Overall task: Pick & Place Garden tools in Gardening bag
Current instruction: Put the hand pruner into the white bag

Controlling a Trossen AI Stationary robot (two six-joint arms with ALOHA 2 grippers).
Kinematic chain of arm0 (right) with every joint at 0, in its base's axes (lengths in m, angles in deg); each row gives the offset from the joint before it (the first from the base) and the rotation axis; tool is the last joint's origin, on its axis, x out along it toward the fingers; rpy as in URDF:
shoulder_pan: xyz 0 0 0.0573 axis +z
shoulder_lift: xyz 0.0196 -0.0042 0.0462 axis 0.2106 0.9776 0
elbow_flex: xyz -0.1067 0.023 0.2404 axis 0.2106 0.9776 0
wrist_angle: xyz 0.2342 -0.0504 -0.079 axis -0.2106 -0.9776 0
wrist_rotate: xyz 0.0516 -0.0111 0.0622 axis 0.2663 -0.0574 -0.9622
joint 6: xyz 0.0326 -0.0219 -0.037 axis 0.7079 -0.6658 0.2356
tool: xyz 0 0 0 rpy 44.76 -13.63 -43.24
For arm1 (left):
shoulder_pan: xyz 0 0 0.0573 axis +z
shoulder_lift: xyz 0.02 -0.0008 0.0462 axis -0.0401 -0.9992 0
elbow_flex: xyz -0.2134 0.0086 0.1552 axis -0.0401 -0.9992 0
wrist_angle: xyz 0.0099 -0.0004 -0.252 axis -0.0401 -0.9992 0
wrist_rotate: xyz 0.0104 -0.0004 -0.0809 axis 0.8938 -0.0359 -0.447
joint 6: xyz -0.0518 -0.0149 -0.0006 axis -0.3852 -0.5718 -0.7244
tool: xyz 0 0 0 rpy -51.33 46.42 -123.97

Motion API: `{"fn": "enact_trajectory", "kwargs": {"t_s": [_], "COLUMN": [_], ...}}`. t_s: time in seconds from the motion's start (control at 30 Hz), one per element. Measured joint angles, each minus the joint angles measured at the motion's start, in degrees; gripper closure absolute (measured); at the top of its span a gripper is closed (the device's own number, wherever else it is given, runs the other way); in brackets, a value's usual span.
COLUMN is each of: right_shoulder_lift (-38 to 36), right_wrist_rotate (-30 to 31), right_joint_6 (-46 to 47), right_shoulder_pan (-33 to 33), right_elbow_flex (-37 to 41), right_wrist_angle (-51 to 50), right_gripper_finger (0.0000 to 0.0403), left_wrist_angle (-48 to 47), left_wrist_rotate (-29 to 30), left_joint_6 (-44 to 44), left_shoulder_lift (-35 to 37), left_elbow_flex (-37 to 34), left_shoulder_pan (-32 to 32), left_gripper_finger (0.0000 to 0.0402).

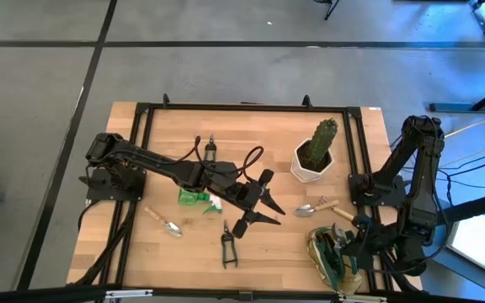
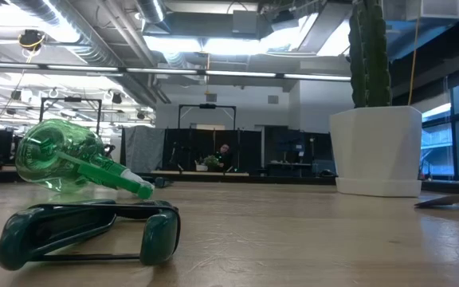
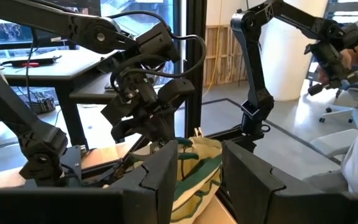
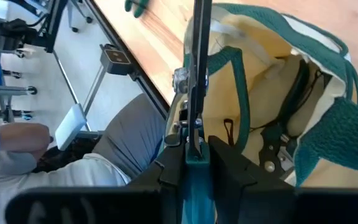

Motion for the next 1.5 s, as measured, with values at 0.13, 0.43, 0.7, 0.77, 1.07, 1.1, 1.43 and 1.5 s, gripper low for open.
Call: {"fn": "enact_trajectory", "kwargs": {"t_s": [0.13, 0.43, 0.7, 0.77, 1.07, 1.1, 1.43, 1.5], "right_shoulder_lift": [0.00, 0.74, 1.07, 1.07, 1.75, 2.02, 4.69, 5.10], "right_wrist_rotate": [-1.97, -14.31, -17.43, -18.68, -25.39, -26.77, -31.47, -31.47], "right_joint_6": [0.42, 1.27, -0.58, -1.93, -5.41, -5.42, -7.04, -7.66], "right_shoulder_pan": [-1.10, -6.04, -7.64, -7.99, -9.43, -9.65, -11.65, -12.10], "right_elbow_flex": [0.00, 0.00, 0.00, 0.00, 0.00, 0.00, 0.00, 0.00], "right_wrist_angle": [0.21, -0.24, 0.94, 1.91, 3.62, 3.29, 2.19, 2.23], "right_gripper_finger": [0.0351, 0.0351, 0.0351, 0.0351, 0.0351, 0.0351, 0.0351, 0.0351], "left_wrist_angle": [-0.30, -0.48, -1.63, -1.61, -2.01, -2.01, -2.75, -2.88], "left_wrist_rotate": [0.00, 0.00, 0.00, 0.00, 0.00, 0.00, 0.00, 0.00], "left_joint_6": [0.00, -0.03, -0.02, -0.02, -0.02, -0.02, 0.00, -0.01], "left_shoulder_lift": [0.00, 0.00, 0.00, 0.00, 0.00, 0.00, 0.00, 0.00], "left_elbow_flex": [0.00, 0.00, 0.00, 0.00, 0.00, 0.00, 0.02, 0.02], "left_shoulder_pan": [0.00, -0.11, -0.26, -0.26, -0.26, -0.26, -0.26, -0.26], "left_gripper_finger": [0.0281, 0.0281, 0.0281, 0.0281, 0.0281, 0.0281, 0.0281, 0.0281]}}
